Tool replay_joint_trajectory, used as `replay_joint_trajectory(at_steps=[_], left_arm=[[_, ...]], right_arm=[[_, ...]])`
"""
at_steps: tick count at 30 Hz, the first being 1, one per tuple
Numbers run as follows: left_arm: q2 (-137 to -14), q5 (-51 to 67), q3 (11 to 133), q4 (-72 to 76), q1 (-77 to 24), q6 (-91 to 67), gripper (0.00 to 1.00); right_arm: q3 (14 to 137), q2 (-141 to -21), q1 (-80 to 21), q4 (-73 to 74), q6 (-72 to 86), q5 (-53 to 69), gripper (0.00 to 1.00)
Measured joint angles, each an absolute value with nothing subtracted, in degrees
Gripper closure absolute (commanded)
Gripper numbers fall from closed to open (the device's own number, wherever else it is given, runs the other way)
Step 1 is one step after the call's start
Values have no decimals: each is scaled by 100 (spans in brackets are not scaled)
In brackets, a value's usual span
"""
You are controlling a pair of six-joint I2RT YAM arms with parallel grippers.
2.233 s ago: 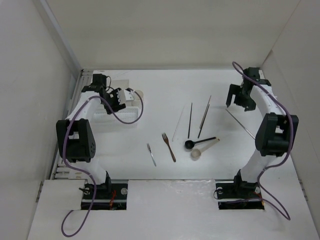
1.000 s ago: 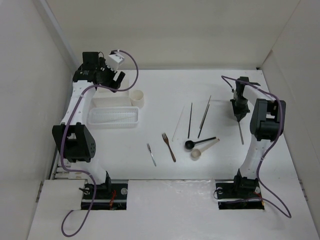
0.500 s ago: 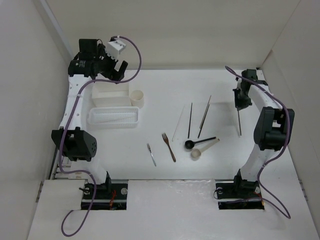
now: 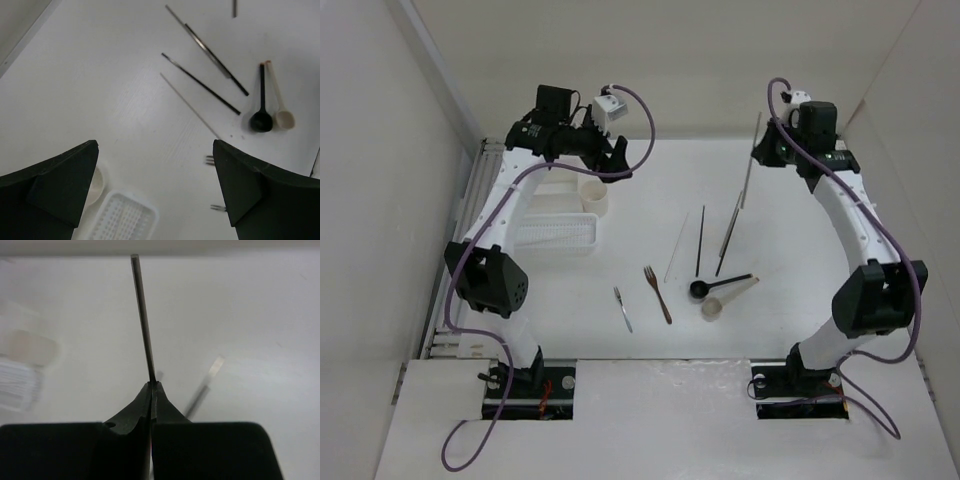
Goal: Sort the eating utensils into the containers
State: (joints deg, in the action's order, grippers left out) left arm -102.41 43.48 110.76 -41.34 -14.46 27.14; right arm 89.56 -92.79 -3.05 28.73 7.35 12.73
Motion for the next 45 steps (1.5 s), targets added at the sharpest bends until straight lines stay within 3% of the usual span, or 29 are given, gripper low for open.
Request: replay_joint_trajectory(at_steps=[8,17,20,26,28,29,30,31,37,38,41,45], left_arm=[[-10488,5068,10659,-2838,-2075,1737,0],[-10621,4906,10637,-2176,-2143,1321,0],[-10621,4746,10595,-2110,-2156,1341,6],[-10628,4550,10346,-2095,-2209,1437,31],[-10667,4519,10342,-2097,-2209,1431,55],[-10680,4504,10342,-2086,-2209,1420,76],[-10700,4497,10342,-2086,-2211,1372,77],[-10715,4497,10342,-2084,-2211,1389,99],[-10761,4425,10359,-2169,-2204,1345,100],[-10761,4379,10368,-2248,-2196,1393,100],[-10761,4213,10394,-2563,-2084,1715,100],[-10746,3822,10363,-3105,-1584,2602,100]], right_arm=[[8849,-9177,-1745,701,2178,2134,100],[8858,-9813,-2305,272,2797,2550,100],[8882,-9813,-2305,80,2954,2620,100],[8886,-9813,-2305,-183,3142,2751,100],[8884,-9813,-2305,-215,3190,2797,100],[8884,-9813,-2307,-222,3221,2818,100],[8886,-9813,-2311,-224,3229,2832,100],[8886,-9813,-2314,-228,3245,2845,100],[8886,-9813,-2373,-340,3293,2930,100],[8884,-9813,-2370,-353,3299,2969,79],[8884,-9815,-2322,-357,3376,3192,51],[8779,-9815,-1999,-464,3509,3710,43]])
